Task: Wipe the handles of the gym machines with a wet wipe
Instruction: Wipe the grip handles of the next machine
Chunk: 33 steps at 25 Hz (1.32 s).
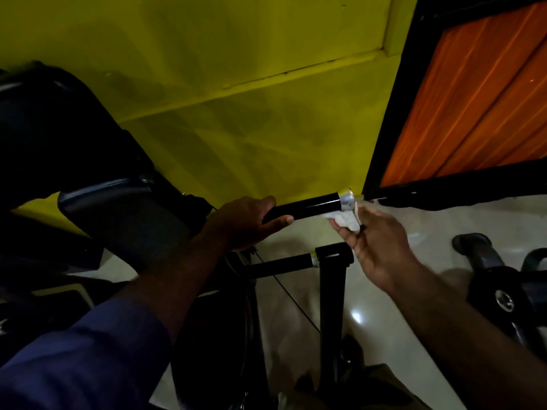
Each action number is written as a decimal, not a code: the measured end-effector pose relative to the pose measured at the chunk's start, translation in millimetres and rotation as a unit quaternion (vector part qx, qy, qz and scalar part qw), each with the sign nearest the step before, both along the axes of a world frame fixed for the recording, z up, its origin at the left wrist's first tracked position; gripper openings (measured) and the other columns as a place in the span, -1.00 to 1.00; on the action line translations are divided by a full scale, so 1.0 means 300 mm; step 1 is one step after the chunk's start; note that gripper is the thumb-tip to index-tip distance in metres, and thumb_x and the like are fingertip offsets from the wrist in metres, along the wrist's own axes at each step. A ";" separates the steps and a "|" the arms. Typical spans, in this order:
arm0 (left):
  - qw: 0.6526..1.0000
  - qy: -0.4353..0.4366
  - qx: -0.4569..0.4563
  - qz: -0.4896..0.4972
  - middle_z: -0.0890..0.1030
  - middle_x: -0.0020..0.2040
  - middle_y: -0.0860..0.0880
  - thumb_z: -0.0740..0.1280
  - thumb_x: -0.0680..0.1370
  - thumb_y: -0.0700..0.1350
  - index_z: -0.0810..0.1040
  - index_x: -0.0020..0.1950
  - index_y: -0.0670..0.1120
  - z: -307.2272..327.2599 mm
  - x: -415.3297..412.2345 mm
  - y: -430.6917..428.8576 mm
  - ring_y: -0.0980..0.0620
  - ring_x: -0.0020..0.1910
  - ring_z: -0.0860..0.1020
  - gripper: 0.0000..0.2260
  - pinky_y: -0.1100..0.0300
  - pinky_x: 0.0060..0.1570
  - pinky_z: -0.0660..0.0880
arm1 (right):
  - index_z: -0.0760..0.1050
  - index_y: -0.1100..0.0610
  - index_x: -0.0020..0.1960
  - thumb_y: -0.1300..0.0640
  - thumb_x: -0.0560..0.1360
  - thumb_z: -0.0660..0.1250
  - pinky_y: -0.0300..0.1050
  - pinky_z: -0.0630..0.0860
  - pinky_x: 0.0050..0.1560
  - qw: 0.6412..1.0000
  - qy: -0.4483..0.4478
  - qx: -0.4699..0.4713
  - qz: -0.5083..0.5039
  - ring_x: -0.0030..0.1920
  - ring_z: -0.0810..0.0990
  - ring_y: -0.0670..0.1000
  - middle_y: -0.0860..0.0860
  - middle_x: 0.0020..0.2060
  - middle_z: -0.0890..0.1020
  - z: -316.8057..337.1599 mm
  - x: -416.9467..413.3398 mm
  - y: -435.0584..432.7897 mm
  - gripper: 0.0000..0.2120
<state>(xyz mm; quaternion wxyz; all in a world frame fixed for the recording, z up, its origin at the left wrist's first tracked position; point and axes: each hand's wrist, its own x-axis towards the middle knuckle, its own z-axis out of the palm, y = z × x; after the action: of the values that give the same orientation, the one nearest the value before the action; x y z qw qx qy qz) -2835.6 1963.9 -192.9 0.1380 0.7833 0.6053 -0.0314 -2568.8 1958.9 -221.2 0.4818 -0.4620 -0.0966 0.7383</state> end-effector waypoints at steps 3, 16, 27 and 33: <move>1.000 0.003 0.006 0.001 0.50 -0.34 -0.02 0.06 0.58 0.47 0.33 -0.09 0.05 -0.003 -0.002 -0.004 0.01 -0.39 0.49 -0.52 0.10 -0.44 0.35 | 0.56 0.36 0.21 0.25 0.70 0.20 -0.08 0.66 0.14 0.999 0.005 0.029 -0.026 0.10 0.73 0.12 0.18 0.05 0.73 -0.011 -0.027 -0.012 -0.76; 1.000 -0.016 0.015 -0.005 0.43 -0.37 -0.02 0.10 0.58 0.44 0.34 -0.05 -0.02 -0.001 -0.004 -0.007 -0.04 -0.38 0.47 -0.50 0.17 -0.40 0.24 | 0.20 0.07 0.63 0.15 0.68 0.26 -0.27 0.49 0.35 0.785 -0.531 0.312 0.069 0.38 0.49 -0.22 -0.05 0.48 0.49 -0.175 -0.050 -0.210 -0.45; 0.998 -0.036 0.039 -0.018 0.44 -0.32 -0.04 0.08 0.61 0.44 0.35 -0.04 0.00 -0.005 -0.015 -0.009 -0.01 -0.36 0.45 -0.51 0.13 -0.42 0.21 | 0.61 0.12 -0.05 0.29 0.43 0.31 0.00 0.60 -0.09 0.616 -0.621 0.412 0.256 -0.09 0.63 0.16 0.08 -0.17 0.64 -0.287 -0.572 -0.333 -0.83; 0.997 -0.039 0.061 -0.025 0.32 -0.30 0.00 0.05 0.62 0.43 0.29 -0.04 0.03 -0.014 -0.020 -0.020 -0.06 -0.33 0.35 -0.54 0.10 -0.39 0.16 | 0.61 0.20 0.32 0.31 0.50 0.11 0.12 0.45 0.43 0.445 -0.687 0.523 0.238 0.31 0.61 0.21 0.15 0.30 0.64 -0.391 -0.219 -0.265 -0.52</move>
<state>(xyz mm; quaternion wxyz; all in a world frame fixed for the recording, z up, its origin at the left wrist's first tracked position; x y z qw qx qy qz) -2841.5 1957.8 -197.1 0.1127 0.8057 0.5806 0.0328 -2634.4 1879.4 -338.6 0.2138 -0.4373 -0.8703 0.0753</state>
